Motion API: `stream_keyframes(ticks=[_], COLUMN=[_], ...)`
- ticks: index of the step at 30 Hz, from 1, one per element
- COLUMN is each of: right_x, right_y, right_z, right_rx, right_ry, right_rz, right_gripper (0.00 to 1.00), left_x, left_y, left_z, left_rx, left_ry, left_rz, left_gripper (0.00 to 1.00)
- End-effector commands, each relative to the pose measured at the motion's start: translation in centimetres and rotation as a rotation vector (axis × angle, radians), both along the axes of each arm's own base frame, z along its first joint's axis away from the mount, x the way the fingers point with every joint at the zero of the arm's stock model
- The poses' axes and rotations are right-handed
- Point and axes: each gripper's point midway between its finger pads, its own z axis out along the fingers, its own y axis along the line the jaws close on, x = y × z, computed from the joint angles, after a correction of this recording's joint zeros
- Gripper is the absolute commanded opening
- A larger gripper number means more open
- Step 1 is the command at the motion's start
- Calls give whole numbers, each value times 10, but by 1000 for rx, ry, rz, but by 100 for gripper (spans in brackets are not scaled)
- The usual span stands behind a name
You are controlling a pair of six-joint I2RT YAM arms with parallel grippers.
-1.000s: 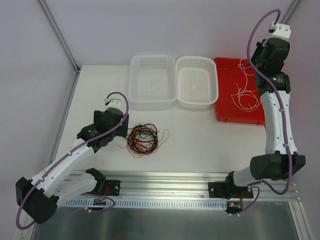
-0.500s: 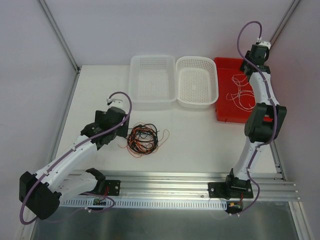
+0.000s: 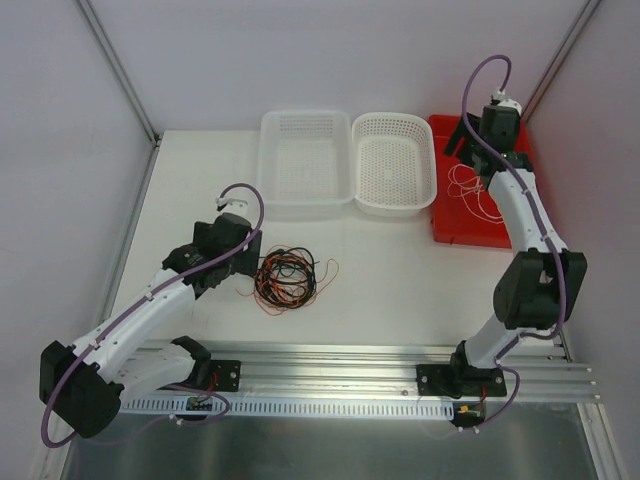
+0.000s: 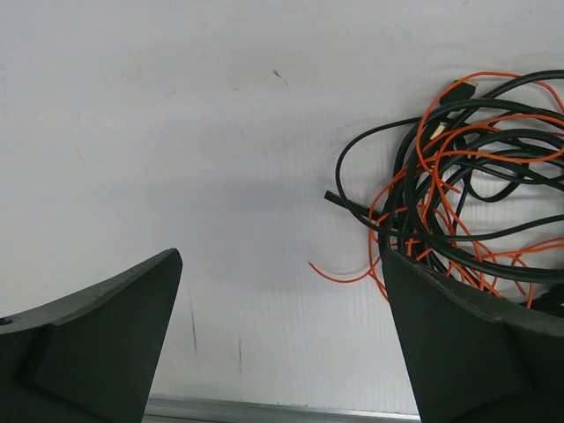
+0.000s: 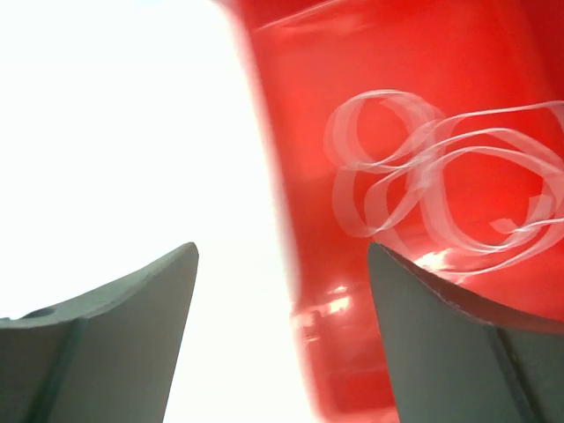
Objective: Untangle the cables
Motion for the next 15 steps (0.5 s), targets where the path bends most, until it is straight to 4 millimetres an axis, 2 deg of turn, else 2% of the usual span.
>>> stream_keyframes(ticks=[1,2,3,4,5,6,7,8,9,11,12,15], right_x=[-42,-55,-67,-77,-92,-107,-117,-131,-146,-160,-175,-197], right_y=[77,90,115,129,142,165,177,187,208,233,251,279], right_z=[8,11,5,2,-20,-17,-24,-42,-49,-56,-70,-97], right_rx=[93,112,133,180,196,213,249,260,278,339,351,378], right_ry=[4,-1,13,21,70,62,80,121,141,152,173,230], right_rz=[165,191,242,260,285,336,345,363,407,437,481,511], right_gripper=[81,79,79,78,76,75,74,73,72,70,69,67], left_x=[3,2,1,2,1,0,0,0,-1,-1,-3,-3], left_y=[-11,-14,-16,-18,-19,-22,-25,-27,-32,-37,-41,-50], left_z=[7,6,5,6,6,5,6,4,3,0,-2,-7], left_rx=[-86,-101,-107,-115,-125,-136,-149,-158,-178,-193,-207,-238], left_ry=[-16,-8,-2,-3,2,11,10,21,31,52,66,101], left_rz=[-11,-20,-24,-28,-30,-40,-44,-49,-63,-70,-82,-102], left_gripper=[99,99,99,99,99,99,99,99,99,99,99,99])
